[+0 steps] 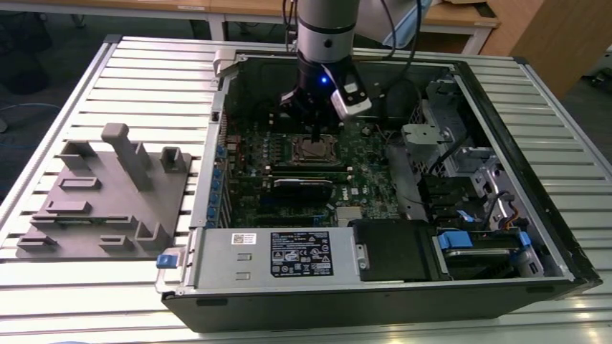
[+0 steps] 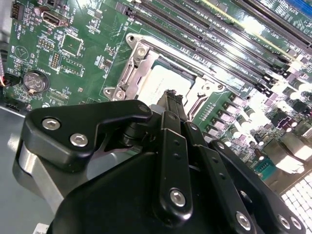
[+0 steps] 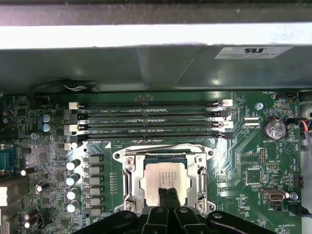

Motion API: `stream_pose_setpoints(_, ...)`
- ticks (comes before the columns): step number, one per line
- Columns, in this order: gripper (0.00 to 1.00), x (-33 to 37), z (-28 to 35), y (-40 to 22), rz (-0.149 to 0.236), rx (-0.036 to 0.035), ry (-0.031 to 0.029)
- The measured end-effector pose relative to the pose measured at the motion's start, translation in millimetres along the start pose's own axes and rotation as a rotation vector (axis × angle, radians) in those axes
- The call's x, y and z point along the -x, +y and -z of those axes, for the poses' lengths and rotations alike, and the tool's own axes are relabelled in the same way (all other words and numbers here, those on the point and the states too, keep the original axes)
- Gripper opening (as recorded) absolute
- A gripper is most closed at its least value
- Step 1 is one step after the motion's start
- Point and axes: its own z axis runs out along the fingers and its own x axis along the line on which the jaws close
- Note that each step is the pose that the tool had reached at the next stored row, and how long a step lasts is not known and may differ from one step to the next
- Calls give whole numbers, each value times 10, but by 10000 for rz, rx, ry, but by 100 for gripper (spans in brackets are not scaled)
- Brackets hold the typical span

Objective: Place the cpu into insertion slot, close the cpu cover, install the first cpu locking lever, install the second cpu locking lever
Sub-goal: 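Install the second cpu locking lever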

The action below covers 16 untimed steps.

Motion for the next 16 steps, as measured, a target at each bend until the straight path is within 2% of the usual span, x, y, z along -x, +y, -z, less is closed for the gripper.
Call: stream_pose_setpoints(16, 11, 4, 106, 1, 0, 2, -1)
